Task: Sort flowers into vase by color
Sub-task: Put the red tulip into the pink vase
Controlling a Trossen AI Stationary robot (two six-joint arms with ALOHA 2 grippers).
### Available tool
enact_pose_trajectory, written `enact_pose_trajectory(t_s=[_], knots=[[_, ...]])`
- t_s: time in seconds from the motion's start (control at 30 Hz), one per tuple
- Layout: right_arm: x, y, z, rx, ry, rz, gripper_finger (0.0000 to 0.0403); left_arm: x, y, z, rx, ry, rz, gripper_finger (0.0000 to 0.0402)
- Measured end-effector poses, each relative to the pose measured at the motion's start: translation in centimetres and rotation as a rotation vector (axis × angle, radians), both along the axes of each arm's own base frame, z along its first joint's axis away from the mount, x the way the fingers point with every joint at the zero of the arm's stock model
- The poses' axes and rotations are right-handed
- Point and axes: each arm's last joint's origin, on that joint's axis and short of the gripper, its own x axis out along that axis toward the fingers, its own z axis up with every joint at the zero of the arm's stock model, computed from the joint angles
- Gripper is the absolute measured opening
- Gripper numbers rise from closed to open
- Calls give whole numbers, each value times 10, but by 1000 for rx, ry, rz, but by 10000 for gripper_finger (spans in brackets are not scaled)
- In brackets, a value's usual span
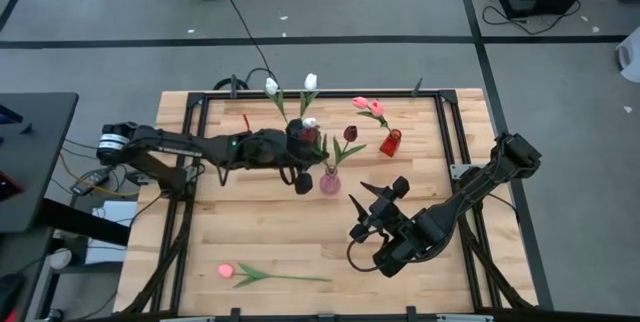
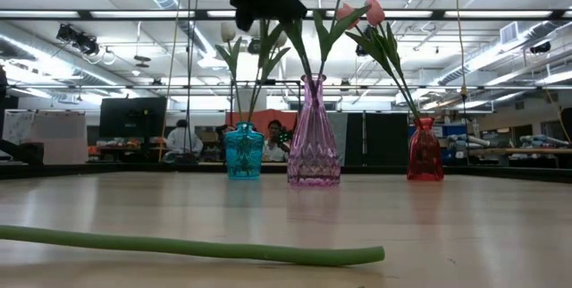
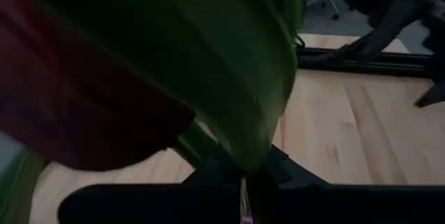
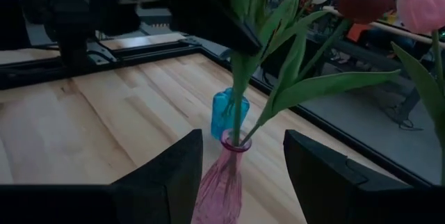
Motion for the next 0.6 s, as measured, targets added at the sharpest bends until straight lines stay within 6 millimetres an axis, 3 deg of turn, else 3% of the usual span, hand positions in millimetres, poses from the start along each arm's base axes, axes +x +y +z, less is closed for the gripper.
enact_pose_trajectory(t_s=[0.33,0.6], knots=[[3,2,1,2,-12,8,211,11,3,-10,-46,-3,-63,16],[4,3,2,4,-23,9,211,11,2,-10,-59,-6,-101,66]])
